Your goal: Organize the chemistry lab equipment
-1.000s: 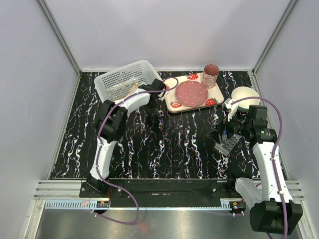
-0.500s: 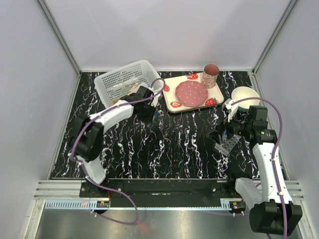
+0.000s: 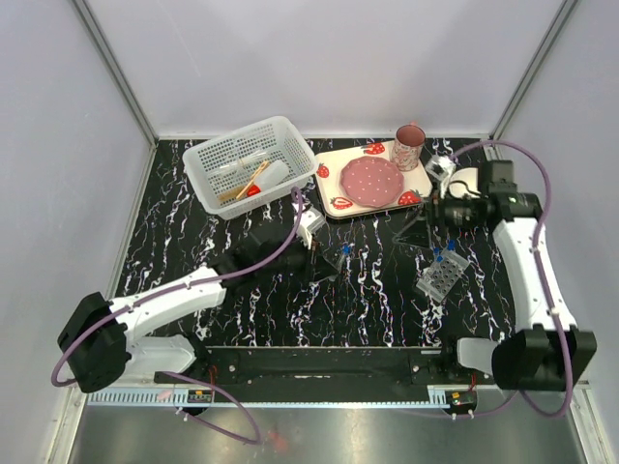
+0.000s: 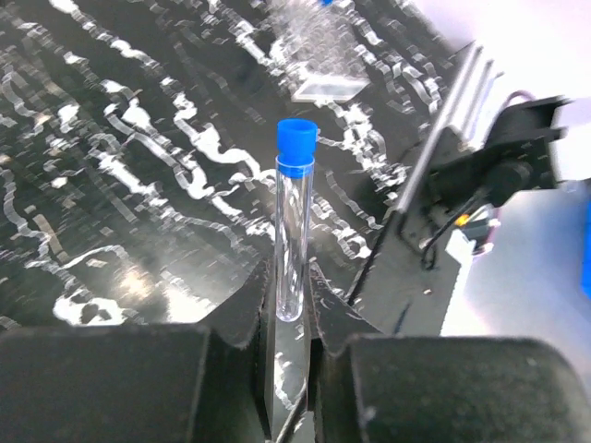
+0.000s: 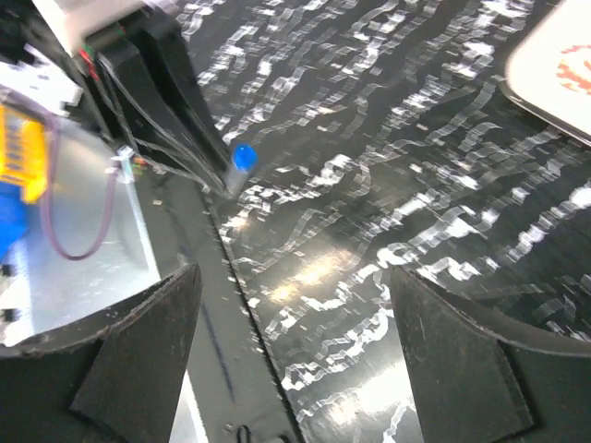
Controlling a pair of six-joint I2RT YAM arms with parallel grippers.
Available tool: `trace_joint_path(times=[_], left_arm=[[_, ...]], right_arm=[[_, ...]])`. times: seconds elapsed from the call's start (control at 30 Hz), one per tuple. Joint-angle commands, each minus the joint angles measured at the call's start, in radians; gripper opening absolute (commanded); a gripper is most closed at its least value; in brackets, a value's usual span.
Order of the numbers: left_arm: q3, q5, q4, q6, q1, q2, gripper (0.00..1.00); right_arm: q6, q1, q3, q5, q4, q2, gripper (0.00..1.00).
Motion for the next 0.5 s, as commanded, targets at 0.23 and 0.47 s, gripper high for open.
trace_joint_path(times=[0.23,0.47], left_arm=[[0.047,-0.071,0.293,-0.161,-0.113,0.052,0.07],[0.076,-0.091,0.302,-0.173,-0.142,0.106,0.07]], right_arm=[[0.116,0.321,0.147,0.125,-0.125,0.162,0.85],[0.125,0.356,0.143,0.138,-0.121,0.178,0.78]])
